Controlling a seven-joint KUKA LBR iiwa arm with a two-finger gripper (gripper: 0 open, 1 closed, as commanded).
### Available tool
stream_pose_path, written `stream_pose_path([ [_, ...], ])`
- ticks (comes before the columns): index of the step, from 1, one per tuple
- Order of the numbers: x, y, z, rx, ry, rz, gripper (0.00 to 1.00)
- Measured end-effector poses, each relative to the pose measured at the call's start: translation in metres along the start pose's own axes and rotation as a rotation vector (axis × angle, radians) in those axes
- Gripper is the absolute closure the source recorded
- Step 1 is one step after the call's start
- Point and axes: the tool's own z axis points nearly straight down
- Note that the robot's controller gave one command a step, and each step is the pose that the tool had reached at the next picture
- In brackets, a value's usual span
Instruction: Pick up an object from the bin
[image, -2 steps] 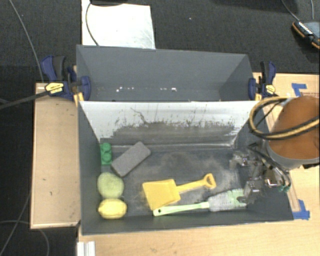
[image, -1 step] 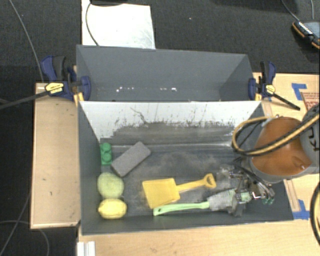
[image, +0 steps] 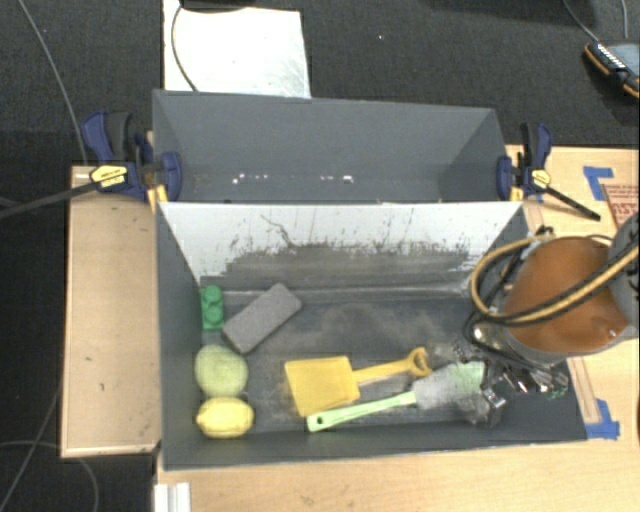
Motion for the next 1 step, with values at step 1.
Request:
stream_pose_path([
  [1,0.0003,-0.0058,-0.051,-0.007,0.012,0.301,0.0],
])
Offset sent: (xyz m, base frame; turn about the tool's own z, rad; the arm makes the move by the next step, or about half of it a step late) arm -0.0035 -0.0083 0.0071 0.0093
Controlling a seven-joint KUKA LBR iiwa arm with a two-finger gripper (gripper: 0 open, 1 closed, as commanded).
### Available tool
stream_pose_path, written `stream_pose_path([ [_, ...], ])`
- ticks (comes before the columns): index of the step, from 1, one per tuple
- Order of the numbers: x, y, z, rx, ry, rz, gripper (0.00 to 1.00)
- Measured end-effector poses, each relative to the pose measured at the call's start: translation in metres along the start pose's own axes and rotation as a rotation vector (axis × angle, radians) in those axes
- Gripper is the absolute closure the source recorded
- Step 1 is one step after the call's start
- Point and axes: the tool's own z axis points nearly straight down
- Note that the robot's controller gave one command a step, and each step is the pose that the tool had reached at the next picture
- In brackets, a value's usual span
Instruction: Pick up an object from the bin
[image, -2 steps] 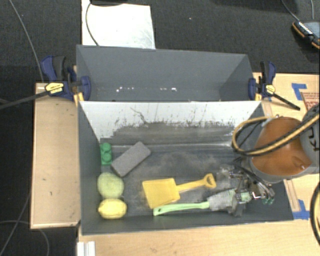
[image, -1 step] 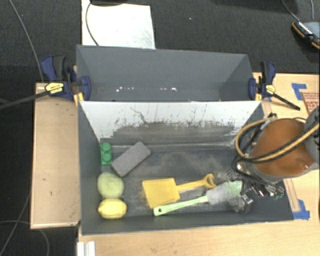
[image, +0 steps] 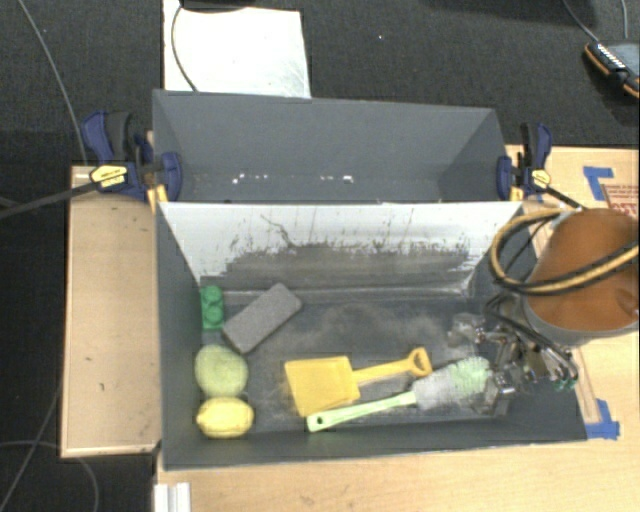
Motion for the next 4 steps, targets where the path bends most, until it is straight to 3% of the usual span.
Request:
stream_pose_path([
  [1,-0.002,-0.002,-0.022,0.005,-0.013,0.089,0.0],
  [2,-0.012,-0.009,-0.066,0.008,-0.014,-0.284,0.0],
  [3,-0.003,-0.013,0.019,0.004,-0.011,-0.013,0.0],
  [4,0.0,0.015,0.007,0.008,-0.017,-0.234,0.0],
])
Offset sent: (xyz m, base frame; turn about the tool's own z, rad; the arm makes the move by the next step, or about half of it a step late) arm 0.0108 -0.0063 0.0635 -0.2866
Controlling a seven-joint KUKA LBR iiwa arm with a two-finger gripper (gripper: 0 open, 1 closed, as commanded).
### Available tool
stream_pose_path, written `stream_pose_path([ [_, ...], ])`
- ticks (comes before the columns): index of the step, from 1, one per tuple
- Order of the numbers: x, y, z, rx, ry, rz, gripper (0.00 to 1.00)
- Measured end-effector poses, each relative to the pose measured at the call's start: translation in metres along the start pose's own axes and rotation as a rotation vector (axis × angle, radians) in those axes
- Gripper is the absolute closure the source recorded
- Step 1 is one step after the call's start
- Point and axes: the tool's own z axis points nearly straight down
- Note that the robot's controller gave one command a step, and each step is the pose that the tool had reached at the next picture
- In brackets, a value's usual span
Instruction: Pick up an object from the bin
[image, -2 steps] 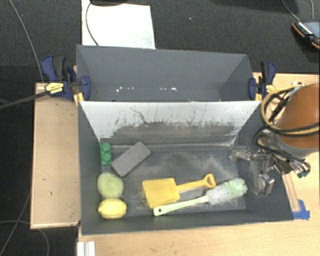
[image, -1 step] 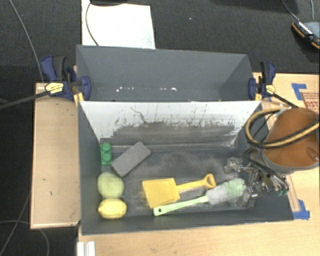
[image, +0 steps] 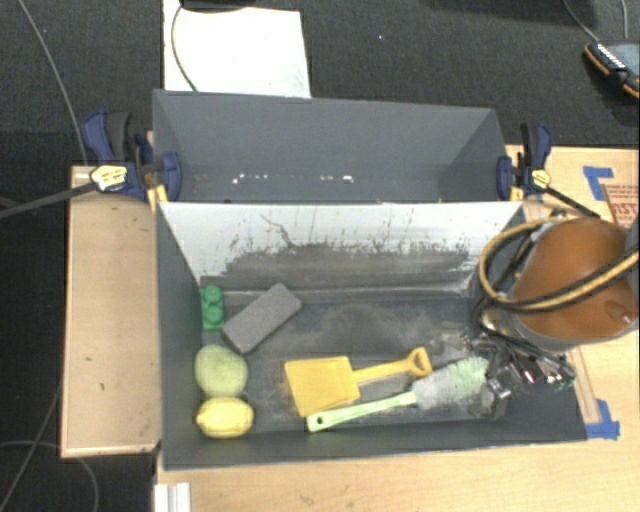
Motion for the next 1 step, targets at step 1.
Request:
stream_pose_path([
  [1,0.0129,-0.0483,0.0317,-0.001,0.007,0.277,0.0],
])
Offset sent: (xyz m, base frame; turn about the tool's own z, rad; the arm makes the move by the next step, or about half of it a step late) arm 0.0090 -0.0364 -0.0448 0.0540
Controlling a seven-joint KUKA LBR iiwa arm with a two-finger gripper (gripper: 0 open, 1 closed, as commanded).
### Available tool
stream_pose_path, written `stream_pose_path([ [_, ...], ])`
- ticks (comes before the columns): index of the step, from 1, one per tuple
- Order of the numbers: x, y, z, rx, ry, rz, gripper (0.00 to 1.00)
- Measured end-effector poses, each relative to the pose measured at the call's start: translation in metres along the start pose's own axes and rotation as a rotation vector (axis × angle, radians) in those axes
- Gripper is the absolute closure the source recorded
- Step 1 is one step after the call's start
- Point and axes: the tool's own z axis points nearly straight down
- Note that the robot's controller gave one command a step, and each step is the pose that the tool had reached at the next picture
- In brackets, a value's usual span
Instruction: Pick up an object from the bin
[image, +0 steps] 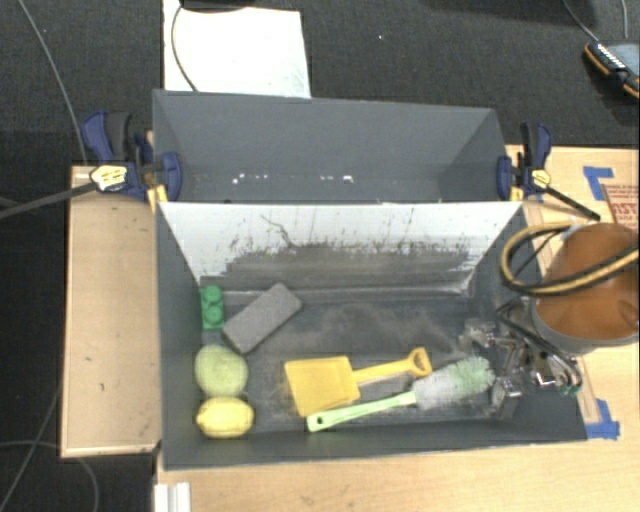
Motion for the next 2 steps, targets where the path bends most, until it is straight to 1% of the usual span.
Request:
stream_pose_path([
  [1,-0.003,0.013,0.013,-0.001,-0.008,-0.22,0.0],
  [2,0.003,-0.007,0.0,0.001,-0.005,0.042,0.0],
])
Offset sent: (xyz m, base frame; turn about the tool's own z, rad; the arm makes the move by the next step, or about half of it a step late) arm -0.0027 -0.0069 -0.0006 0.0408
